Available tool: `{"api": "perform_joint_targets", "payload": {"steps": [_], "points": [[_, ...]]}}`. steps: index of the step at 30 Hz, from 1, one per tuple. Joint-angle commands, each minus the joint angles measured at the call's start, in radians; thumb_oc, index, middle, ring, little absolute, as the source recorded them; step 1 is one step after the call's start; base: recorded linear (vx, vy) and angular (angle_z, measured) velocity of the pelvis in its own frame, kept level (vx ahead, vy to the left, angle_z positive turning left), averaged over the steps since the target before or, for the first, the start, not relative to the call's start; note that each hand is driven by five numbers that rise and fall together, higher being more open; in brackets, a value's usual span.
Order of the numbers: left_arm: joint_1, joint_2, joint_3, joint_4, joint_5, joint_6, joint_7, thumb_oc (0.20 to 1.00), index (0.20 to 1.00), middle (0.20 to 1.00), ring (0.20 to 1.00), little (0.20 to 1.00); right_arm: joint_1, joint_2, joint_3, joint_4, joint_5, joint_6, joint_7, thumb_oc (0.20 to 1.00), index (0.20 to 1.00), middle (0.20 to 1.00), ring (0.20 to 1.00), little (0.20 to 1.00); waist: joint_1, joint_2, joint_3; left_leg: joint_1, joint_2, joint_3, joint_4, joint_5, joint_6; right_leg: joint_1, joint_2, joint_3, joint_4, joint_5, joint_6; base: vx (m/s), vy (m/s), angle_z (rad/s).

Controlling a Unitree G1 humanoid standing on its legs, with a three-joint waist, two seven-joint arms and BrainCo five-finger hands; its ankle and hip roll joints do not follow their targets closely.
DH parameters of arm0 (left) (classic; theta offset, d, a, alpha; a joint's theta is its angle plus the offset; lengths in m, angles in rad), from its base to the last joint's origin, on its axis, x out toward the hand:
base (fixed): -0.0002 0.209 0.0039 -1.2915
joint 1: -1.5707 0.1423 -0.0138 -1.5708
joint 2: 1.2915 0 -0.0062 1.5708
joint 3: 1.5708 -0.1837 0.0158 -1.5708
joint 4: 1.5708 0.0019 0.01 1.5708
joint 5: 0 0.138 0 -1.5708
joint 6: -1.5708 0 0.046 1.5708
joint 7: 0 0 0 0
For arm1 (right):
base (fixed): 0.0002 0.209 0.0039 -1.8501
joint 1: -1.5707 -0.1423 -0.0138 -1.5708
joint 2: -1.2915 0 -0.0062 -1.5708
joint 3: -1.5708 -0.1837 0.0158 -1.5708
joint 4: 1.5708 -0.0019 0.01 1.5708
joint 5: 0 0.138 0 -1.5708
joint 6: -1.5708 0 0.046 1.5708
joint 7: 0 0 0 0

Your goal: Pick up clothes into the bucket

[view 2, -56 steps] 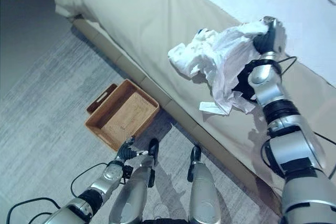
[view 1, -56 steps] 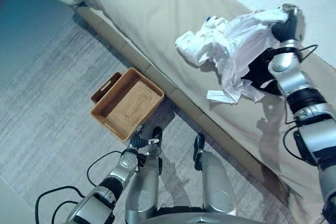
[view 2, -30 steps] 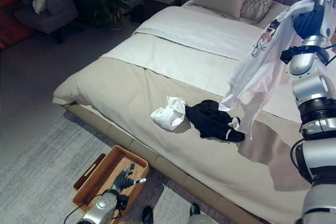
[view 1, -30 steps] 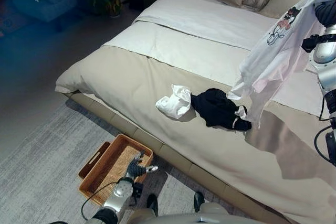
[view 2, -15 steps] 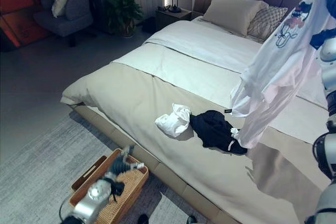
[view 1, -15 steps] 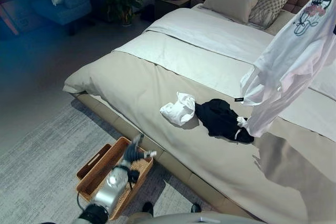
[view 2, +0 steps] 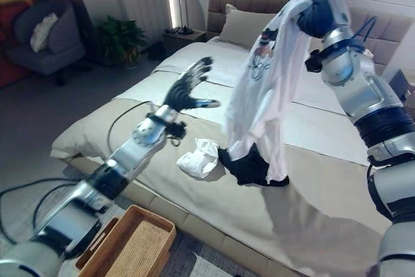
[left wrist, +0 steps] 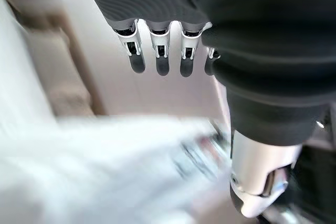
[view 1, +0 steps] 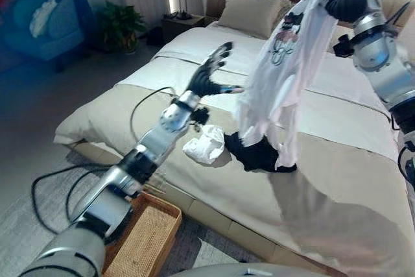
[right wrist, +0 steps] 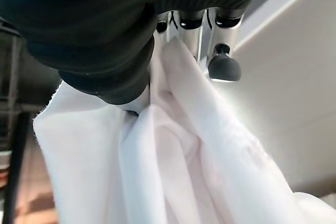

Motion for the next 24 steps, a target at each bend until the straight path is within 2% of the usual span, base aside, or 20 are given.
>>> {"api": "perform_joint_targets", "payload": {"steps": [1,8,9,13,19,24], "points": [[-0.081,-0.052,-0.015,0.118,-0.049,-0.029,0.007,1.000,1.000,1.000,1.000,1.000,-0.093,-0.035,-0.018,-0.048,0.072,-0.052,0.006,0.200,0.200,0.200,0.200,0.200,0.014,-0.021,-0.048,-0.041,-0.017,-0.001,0.164,-0.158,0.011,-0.066,-0.008,-0.002,0.151,-0.071,0.028,-0.02,0.008,-0.13],[-0.118,-0.145,-0.019,0.261,0.058,-0.012,0.069,1.000,1.000,1.000,1.000,1.000,-0.038,-0.021,-0.049,-0.258,0.159,-0.095,0.057,0.200,0.200,0.200,0.200,0.200,-0.007,-0.018,-0.037,-0.040,-0.016,0.013,0.169,-0.159,0.014,-0.076,-0.009,0.017,0.162,-0.071,0.029,-0.02,0.002,-0.15],[-0.107,-0.171,-0.010,0.317,0.089,-0.002,0.080,1.000,1.000,1.000,1.000,1.000,-0.029,-0.012,-0.054,-0.324,0.188,-0.118,0.073,0.200,0.200,0.200,0.200,0.200,-0.017,-0.017,-0.035,-0.039,-0.017,0.017,0.171,-0.160,0.014,-0.077,-0.008,0.023,0.164,-0.071,0.029,-0.02,0.006,-0.15],[-0.098,-0.201,-0.009,0.381,0.133,0.011,0.089,1.000,1.000,1.000,1.000,1.000,0.005,-0.010,-0.075,-0.419,0.212,-0.137,0.093,0.200,0.200,0.200,0.200,0.200,-0.023,-0.017,-0.033,-0.038,-0.015,0.021,0.171,-0.160,0.015,-0.079,-0.007,0.026,0.165,-0.071,0.029,-0.01,0.004,-0.04],[-0.094,-0.231,-0.010,0.403,0.218,0.027,0.106,1.000,1.000,1.000,1.000,1.000,0.016,-0.019,-0.097,-0.475,0.199,-0.143,0.100,0.200,0.200,0.200,0.200,0.200,-0.014,-0.023,-0.029,-0.046,-0.018,0.012,0.170,-0.156,0.015,-0.080,-0.011,0.015,0.161,-0.069,0.029,0.00,0.000,0.00],[-0.082,-0.242,-0.003,0.396,0.224,0.030,0.110,1.000,1.000,1.000,1.000,1.000,0.017,-0.019,-0.110,-0.471,0.187,-0.137,0.090,0.200,0.200,0.200,0.200,0.200,-0.007,-0.027,-0.023,-0.051,-0.021,0.003,0.170,-0.154,0.018,-0.080,-0.013,0.006,0.164,-0.069,0.028,0.00,0.000,0.00]]}}
